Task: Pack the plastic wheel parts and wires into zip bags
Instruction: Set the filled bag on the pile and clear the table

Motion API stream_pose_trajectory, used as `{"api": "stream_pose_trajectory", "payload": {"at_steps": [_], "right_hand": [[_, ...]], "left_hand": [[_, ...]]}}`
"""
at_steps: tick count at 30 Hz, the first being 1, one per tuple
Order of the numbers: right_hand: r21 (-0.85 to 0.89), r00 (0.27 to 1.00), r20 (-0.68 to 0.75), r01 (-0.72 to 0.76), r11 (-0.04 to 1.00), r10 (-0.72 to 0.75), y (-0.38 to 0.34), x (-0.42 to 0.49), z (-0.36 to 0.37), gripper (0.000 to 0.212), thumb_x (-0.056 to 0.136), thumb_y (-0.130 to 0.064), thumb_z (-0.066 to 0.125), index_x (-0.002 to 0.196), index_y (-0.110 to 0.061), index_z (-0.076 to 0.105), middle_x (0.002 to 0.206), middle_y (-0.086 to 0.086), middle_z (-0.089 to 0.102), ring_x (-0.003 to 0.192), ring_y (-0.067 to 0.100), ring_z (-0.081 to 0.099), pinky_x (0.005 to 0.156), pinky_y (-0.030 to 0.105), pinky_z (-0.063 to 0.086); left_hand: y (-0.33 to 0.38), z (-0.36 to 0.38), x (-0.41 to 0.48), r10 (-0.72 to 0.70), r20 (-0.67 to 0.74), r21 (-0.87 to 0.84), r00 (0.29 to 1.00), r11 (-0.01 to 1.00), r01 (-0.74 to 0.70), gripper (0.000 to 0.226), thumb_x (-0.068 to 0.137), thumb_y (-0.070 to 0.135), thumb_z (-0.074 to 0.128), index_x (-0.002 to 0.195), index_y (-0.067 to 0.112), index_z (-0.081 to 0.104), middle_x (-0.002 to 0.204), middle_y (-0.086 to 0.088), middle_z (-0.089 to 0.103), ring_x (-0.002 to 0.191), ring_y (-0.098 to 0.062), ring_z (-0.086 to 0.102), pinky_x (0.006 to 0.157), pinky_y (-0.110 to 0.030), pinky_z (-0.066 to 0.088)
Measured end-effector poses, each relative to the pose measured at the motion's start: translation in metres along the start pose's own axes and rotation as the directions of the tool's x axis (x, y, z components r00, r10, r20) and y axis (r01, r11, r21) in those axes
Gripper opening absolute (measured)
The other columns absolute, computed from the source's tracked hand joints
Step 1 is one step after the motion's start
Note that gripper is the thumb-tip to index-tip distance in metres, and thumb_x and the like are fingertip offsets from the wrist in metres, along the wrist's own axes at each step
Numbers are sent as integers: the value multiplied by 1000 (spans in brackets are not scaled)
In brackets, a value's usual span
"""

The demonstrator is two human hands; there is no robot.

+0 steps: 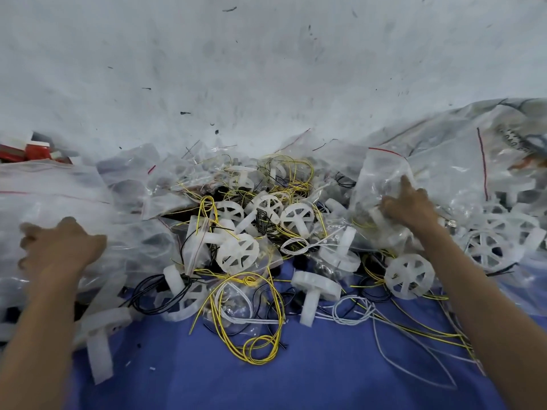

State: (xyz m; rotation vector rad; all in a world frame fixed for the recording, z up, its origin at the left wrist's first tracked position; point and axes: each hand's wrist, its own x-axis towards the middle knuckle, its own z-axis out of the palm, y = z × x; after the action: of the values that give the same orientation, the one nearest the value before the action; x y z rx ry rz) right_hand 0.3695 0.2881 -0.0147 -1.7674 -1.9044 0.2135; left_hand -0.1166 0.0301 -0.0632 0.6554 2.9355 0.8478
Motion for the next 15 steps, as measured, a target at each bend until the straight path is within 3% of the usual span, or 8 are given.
{"api": "stream_pose_trajectory", "payload": {"at_steps": [2,4,7,12,15], "right_hand": [[-12,1000,21,0,1000,1,5,1,-4,61,88,-19,49,143,-11,26,134,29,41,118,43,44,94,44,39],[-137,997,72,34,990,-24,6,-4,0,54,88,-19,49,139,-10,35,138,28,37,122,41,42,97,42,37],[-172,997,59,-48,984,59,0,-11,12,60,87,-21,47,142,-11,25,138,27,23,127,45,27,103,51,29],[-195,987,-110,-136,971,116,-14,-14,0,52,77,-22,60,122,-3,42,139,18,16,128,41,16,104,58,23],[-19,938,-333,-109,994,97,-40,-21,-18,52,79,-27,61,123,-6,45,143,19,16,131,39,17,102,55,22]], "left_hand": [[-9,6,11,-28,-3,-34,1000,999,28,62,84,24,66,129,-9,40,138,-32,35,124,-47,37,104,-55,35],[-20,13,19,-58,30,-60,998,996,60,52,86,24,64,118,-15,48,129,-34,45,120,-46,42,103,-51,37],[-25,12,21,-62,17,-160,998,985,64,41,85,17,65,110,-14,55,119,-34,54,112,-46,51,98,-49,42],[-2,-24,-10,-10,-203,-380,979,922,-69,36,82,8,62,115,2,48,116,-24,60,112,-39,54,98,-49,44],[26,-42,-40,25,-385,-398,923,898,-190,33,87,11,56,117,6,43,110,-24,63,110,-39,55,98,-47,42]]}}
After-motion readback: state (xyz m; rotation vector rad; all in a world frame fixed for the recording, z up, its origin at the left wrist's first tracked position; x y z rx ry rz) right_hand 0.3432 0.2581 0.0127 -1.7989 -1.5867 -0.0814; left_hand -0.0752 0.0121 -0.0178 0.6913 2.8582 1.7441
